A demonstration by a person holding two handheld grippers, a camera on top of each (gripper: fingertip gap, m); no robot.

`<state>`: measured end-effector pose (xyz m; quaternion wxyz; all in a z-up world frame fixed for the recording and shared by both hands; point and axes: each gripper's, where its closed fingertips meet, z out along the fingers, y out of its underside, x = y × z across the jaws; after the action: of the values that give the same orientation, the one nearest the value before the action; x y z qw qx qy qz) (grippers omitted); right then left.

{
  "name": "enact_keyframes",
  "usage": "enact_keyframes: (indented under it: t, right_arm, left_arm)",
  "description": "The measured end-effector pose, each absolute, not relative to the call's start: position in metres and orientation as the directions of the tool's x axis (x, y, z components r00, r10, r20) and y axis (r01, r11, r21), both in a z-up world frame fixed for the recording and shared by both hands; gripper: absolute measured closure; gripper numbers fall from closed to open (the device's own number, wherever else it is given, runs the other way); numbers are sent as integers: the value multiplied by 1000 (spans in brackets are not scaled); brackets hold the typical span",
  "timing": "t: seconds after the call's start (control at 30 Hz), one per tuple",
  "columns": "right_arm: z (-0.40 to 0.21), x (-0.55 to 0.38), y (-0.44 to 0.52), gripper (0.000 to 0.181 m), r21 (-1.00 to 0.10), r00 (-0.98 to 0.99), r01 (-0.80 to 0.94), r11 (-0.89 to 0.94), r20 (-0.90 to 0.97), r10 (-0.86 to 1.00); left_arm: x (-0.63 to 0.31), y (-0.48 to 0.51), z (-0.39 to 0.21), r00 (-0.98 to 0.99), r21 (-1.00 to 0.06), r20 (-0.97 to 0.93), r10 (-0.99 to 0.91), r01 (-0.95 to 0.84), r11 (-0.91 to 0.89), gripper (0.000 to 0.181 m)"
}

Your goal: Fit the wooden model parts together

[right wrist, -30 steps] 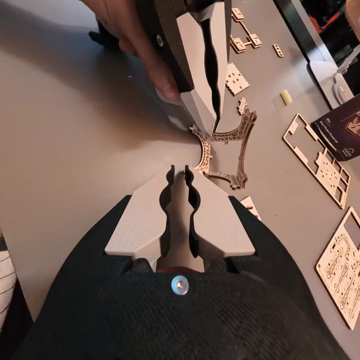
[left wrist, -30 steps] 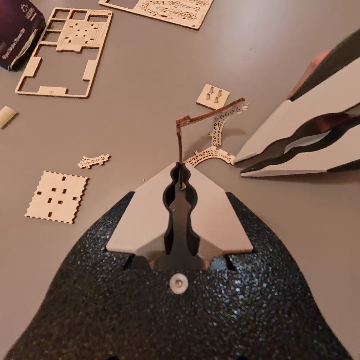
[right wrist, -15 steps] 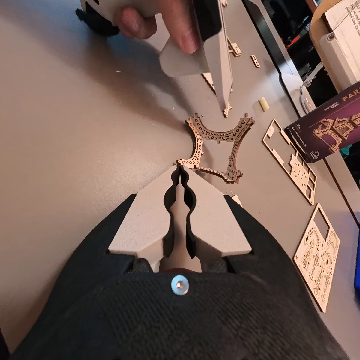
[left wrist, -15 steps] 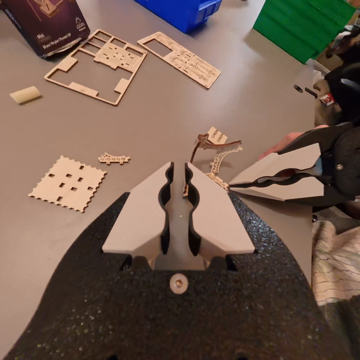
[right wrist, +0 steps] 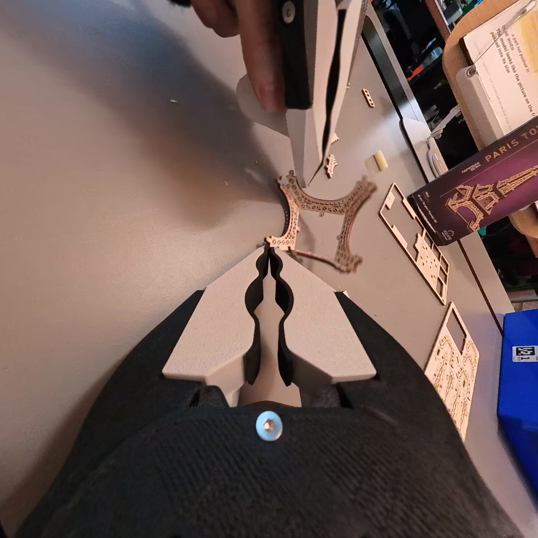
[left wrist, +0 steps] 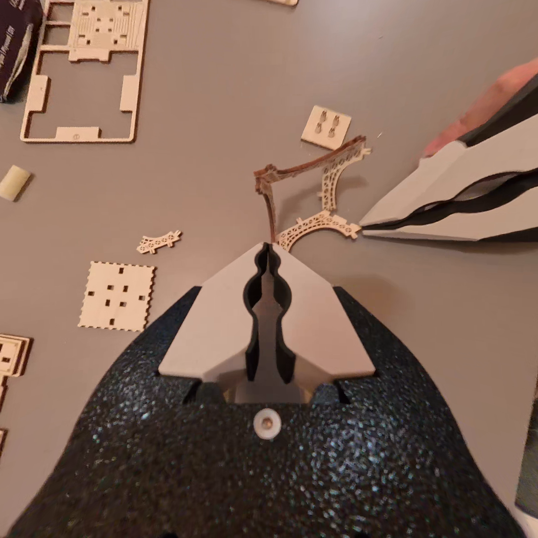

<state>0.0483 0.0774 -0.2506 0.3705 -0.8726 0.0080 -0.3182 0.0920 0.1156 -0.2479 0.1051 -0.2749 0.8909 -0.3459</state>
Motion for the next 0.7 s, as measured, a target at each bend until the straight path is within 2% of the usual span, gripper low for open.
enact_keyframes:
  t: [0.13,0.3,0.47,0.7]
  right_arm:
    - [-250,48,77,181,-651,797,224,-725,551,-248]
    - [-250,48,78,181,-644,787,240,-727,567,-242]
    - [-250,47,78,181,-643,786,240,-727,568,-242]
    - [-249,47,78,181,-641,783,244,-728,573,-241]
  left_arm:
    - [90,117,-250,-839,-651,-16,-545,-405,643,181]
    - [88,116,-250,-838,-671,1,-545,-405,621,181]
    - [86,114,-248,-839,-685,33,-543,-415,599,173]
    - [83,113,-250,-865,-639,-1,-501,-385,666,180]
